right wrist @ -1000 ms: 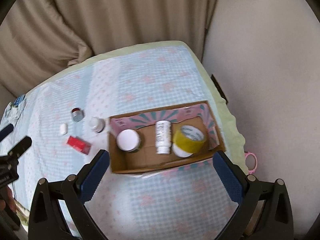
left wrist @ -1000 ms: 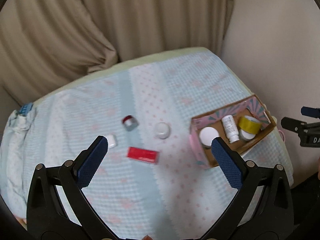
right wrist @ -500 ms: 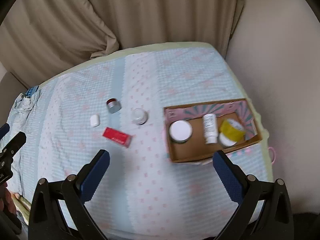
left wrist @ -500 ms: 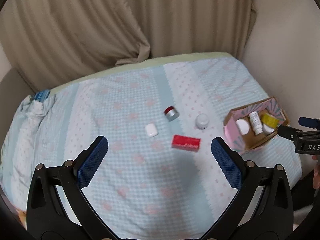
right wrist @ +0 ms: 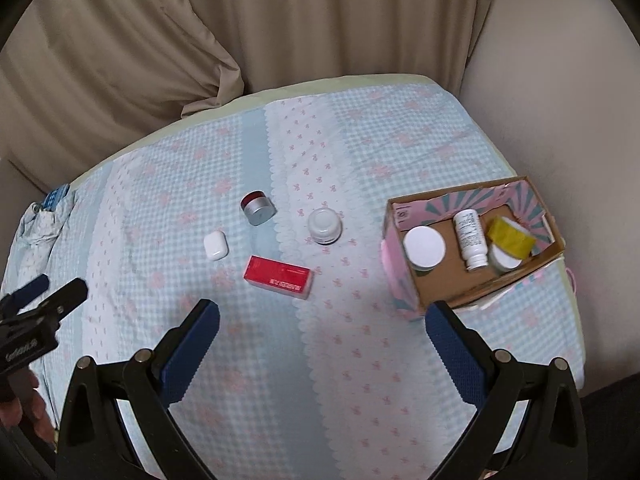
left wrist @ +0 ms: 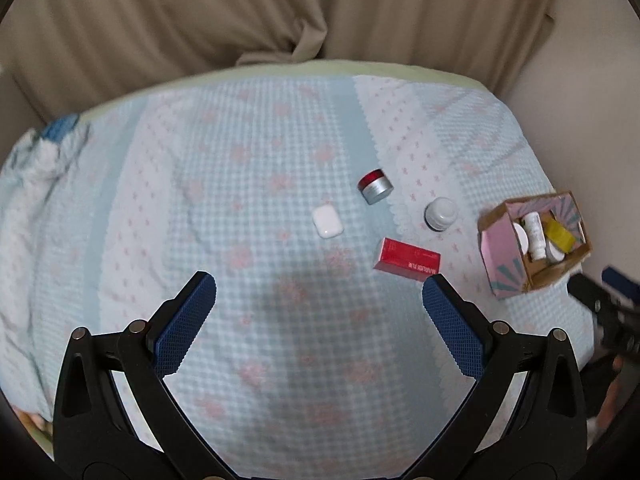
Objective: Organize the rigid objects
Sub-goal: 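Move the left tool onto the white earbud case while the right tool approaches the small white jar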
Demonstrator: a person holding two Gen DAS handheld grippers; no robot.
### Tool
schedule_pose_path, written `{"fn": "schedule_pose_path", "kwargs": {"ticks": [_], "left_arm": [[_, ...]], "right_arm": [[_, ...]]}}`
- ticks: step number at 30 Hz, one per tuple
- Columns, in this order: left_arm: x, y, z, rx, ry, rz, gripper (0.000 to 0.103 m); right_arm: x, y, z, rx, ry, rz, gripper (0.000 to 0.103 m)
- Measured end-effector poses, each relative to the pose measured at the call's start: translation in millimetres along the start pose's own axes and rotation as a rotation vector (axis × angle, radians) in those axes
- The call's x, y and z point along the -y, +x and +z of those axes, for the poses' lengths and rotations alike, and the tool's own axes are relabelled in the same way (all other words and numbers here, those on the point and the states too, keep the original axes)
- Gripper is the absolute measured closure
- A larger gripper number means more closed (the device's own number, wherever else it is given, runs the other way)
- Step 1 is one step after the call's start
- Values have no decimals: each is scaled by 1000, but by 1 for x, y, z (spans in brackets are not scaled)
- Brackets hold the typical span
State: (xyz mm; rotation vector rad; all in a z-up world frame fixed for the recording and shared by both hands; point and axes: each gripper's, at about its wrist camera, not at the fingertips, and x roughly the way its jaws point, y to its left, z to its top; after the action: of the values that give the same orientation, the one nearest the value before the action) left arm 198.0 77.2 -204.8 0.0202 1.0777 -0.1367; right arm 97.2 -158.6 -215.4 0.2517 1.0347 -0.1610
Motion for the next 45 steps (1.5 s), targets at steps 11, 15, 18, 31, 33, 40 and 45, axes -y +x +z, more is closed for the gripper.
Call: {"fn": "schedule_pose_path", "kwargs": {"ticks": [11,15,18,31,33,40,45], "left_arm": [[7,105,23,-121,-97,-18,0],[11,150,31,-162,-152,-15,0],[12,187,35,-192,-191,5,1],[8,296,31,-252,-217,78,11],[9,304,29,-261,-219,82,14],[23,322,27,-278,-181,105,14],[28,328,30,-288,-157,126,32]], "right_arm": [[-14,69,13,-2,21,-14,0],[-14,110,25,-25,19,-8,0],[-13,141,32,-21,-11,-21,0],[4,257,46,-38,-82,-78,1],[3,269,47,-31,-105,-84,1],[9,298,50,-51,-105,-74,6],[10,312,54,-67,-108,-50,16]]}}
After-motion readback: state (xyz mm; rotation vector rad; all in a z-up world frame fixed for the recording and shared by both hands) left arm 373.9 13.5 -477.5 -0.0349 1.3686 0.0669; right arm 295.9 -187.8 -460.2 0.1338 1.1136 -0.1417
